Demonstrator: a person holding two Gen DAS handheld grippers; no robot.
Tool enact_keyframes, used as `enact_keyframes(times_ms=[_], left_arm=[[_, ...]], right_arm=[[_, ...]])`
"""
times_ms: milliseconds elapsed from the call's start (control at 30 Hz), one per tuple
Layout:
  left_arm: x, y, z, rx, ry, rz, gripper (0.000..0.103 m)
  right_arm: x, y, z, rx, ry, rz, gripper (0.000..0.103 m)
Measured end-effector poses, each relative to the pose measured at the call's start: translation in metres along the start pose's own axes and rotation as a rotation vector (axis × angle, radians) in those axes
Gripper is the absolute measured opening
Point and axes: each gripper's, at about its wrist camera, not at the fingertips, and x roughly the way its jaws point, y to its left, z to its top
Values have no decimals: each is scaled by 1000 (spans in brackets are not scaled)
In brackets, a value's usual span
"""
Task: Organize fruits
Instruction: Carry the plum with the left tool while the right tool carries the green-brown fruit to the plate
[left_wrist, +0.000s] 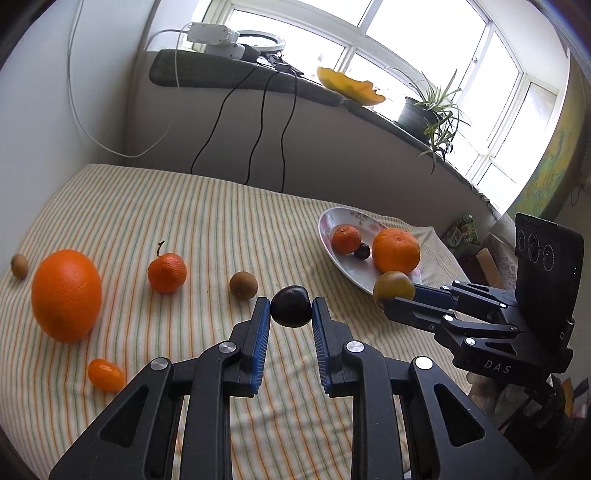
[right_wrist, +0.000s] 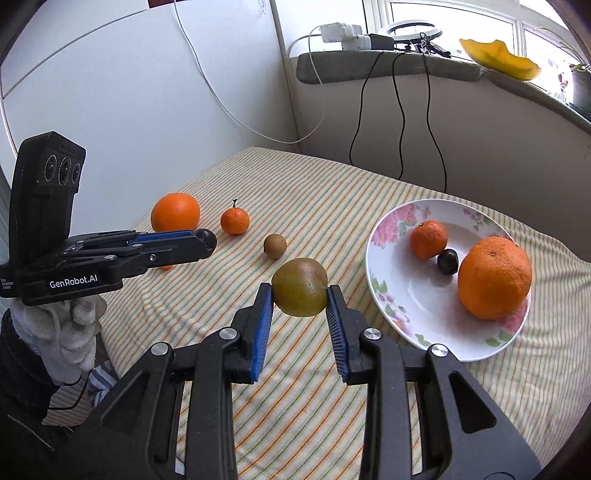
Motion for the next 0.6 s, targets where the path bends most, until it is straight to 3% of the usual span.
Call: enact_keyframes(times_ms=[600], left_arm=[[61,-57,27,115,46,-42,21]], right_arm=[[-16,-54,-14,109,-10,-139,31]])
